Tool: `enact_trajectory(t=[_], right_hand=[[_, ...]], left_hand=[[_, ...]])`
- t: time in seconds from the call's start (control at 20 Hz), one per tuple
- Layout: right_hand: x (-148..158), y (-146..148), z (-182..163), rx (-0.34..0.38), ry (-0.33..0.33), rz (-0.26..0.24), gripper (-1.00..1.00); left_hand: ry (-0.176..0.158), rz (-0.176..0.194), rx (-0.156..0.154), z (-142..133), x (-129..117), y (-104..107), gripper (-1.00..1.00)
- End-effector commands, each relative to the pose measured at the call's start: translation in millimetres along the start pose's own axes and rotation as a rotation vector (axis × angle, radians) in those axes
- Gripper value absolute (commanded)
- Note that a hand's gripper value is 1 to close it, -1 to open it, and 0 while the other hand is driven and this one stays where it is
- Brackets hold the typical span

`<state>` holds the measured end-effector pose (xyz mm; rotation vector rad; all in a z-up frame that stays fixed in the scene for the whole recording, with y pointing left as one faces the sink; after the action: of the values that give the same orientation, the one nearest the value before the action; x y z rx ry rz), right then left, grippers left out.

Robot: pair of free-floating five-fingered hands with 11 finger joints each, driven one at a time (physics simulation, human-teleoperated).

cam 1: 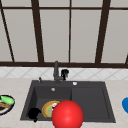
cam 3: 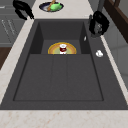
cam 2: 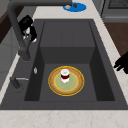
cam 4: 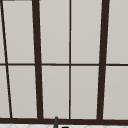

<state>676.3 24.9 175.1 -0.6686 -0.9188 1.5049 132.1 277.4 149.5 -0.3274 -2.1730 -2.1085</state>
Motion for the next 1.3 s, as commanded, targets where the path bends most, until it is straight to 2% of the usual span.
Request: enact_trajectory(t=[0.0,0.25,0.35,0.4,0.45,0.5,0.75,1.25], right_hand=[[6,10,-11,0.051,0.034,0.053,1.0],[3,-1,-17,0.073,0.052,0.018,1.0],[1,-3,-19,0.103,0.037,-0.008,1.0],[-1,0,-19,0.092,0.03,-0.017,1.0],[-9,2,-18,0.064,0.018,-0.044,1.0],[-17,9,-18,0.043,-0.017,-0.097,1.0],[-34,14,-16,0.024,-0.105,-0.217,1.0],[-61,27,-12,-0.058,-0.231,-0.415,1.0]], left_hand=[[0.0,0.0,0.0,0,0,0,0.0],[0.0,0.0,0.0,0,0,0,0.0],[0.0,0.0,0.0,0,0,0,0.0],[0.0,0.0,0.0,0,0,0,0.0],[0.0,0.0,0.0,0,0,0,0.0],[0.0,0.0,0.0,0,0,0,0.0],[0.0,0.0,0.0,0,0,0,0.0],[0.0,0.0,0.0,0,0,0,0.0]])
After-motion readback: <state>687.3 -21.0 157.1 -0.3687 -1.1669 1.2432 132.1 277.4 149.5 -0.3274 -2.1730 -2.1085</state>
